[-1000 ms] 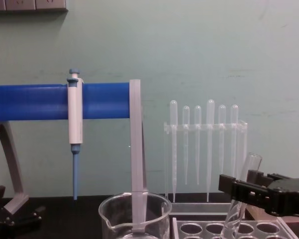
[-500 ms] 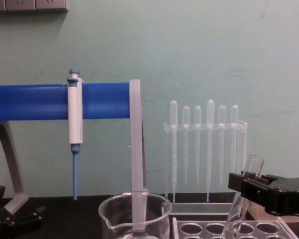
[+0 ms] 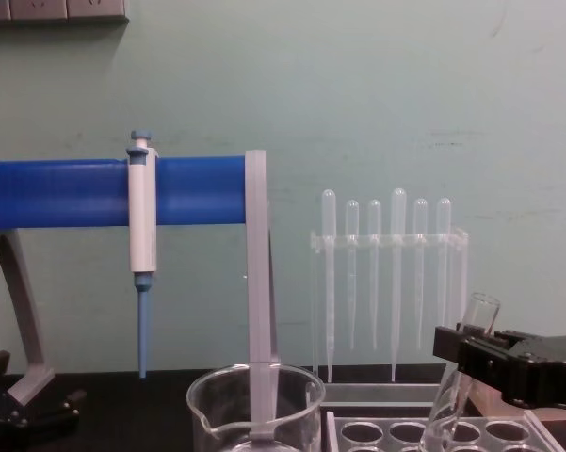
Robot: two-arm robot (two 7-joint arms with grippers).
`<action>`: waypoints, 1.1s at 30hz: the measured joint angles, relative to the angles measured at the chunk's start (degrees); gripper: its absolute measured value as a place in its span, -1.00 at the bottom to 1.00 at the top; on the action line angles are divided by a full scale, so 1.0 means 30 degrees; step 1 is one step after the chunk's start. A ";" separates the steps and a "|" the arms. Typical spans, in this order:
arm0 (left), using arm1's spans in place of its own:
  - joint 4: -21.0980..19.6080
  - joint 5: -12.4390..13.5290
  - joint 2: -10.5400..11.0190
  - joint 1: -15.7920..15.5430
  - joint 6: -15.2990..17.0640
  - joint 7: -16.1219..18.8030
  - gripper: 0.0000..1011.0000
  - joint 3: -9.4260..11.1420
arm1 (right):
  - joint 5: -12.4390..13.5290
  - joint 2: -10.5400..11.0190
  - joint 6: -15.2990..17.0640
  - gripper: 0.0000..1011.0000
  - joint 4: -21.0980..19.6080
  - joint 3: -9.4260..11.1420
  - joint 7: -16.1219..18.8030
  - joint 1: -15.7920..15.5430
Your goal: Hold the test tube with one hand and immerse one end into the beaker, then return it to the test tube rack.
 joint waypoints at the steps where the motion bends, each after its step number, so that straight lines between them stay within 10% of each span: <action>1: 0.0000 0.0000 0.0000 0.0000 0.0000 0.0000 0.98 0.0001 | 0.0000 0.0000 -0.0001 -0.56 0.0000 0.0000 -0.0001 0.0001; 33: 0.0000 -0.0001 0.0000 -0.0001 0.0000 0.0000 0.98 0.0001 | 0.0686 0.3219 0.7732 -0.56 -0.2000 -0.1136 0.2102 0.6223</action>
